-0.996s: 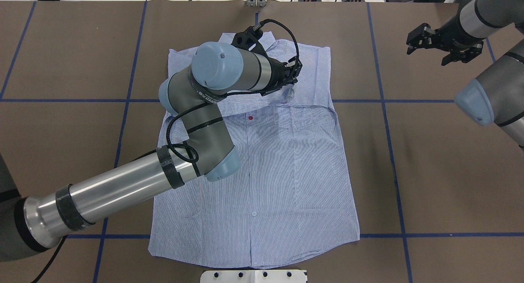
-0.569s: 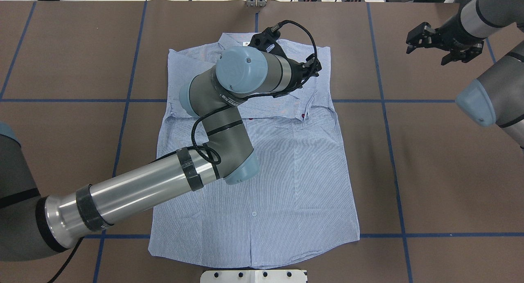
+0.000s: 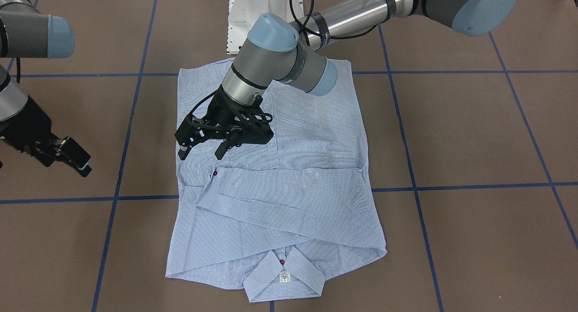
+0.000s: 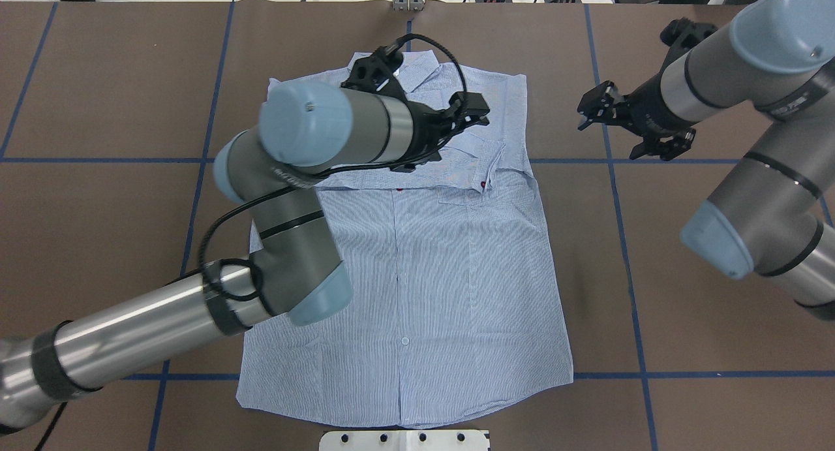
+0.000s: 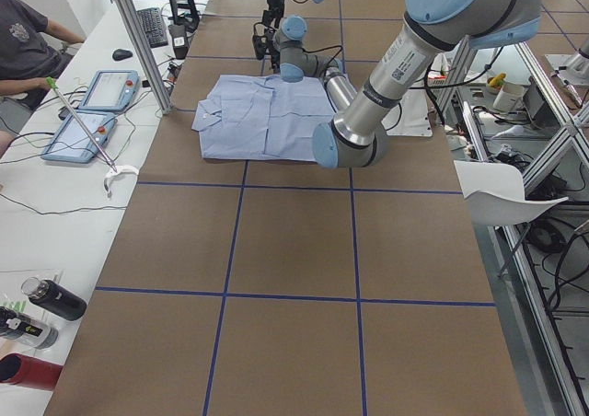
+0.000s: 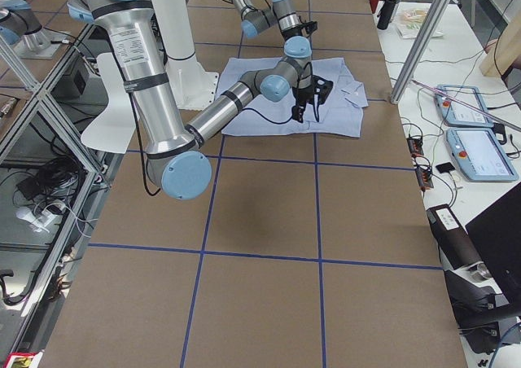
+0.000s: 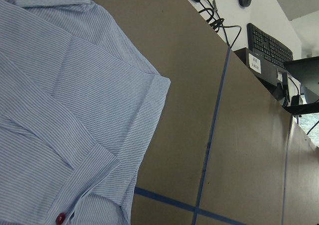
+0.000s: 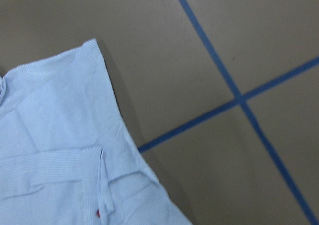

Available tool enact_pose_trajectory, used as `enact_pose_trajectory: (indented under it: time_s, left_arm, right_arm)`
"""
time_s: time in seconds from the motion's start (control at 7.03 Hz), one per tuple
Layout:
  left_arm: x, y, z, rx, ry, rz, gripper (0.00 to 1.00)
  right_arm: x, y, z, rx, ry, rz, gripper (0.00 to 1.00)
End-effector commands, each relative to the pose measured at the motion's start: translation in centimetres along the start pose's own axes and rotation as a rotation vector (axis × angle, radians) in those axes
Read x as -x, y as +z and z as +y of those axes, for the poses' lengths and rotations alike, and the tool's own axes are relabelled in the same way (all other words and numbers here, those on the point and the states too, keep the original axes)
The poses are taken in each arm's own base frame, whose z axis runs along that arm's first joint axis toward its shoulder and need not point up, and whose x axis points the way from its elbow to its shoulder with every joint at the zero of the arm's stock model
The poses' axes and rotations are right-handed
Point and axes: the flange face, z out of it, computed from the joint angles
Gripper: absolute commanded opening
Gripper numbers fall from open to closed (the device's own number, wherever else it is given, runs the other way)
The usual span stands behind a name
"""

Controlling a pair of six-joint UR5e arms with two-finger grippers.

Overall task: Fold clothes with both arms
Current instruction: 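Fold the sleeve with the left gripper across the chest toward the collar, then release the sleeve and move both grippers down to the shirt hem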

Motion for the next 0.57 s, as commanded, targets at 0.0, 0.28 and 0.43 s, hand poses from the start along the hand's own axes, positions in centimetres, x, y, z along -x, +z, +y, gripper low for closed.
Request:
enact_pose_trajectory:
  time_s: [0.0,0.28,0.43]
  left_arm:
    - [6.1,-8.5,-0.5,-0.001,0.057,0.014,1.0]
    - [9.9,-12.8,-1.5,-0.024,0.104,-0.016,1.0]
    - [11.2,-13.4,-1.9,-0.033,0.168,-0.034,1.0]
  right_arm:
    - [-0.3,1.7,13.7,0.02,0.176,-0.013,1.0]
    - [-6.8,4.9,25.2,-0.047,0.159,0.042,0.98]
    - [-9.0,5.7,28.1,-0.067,0.206,0.059,0.98]
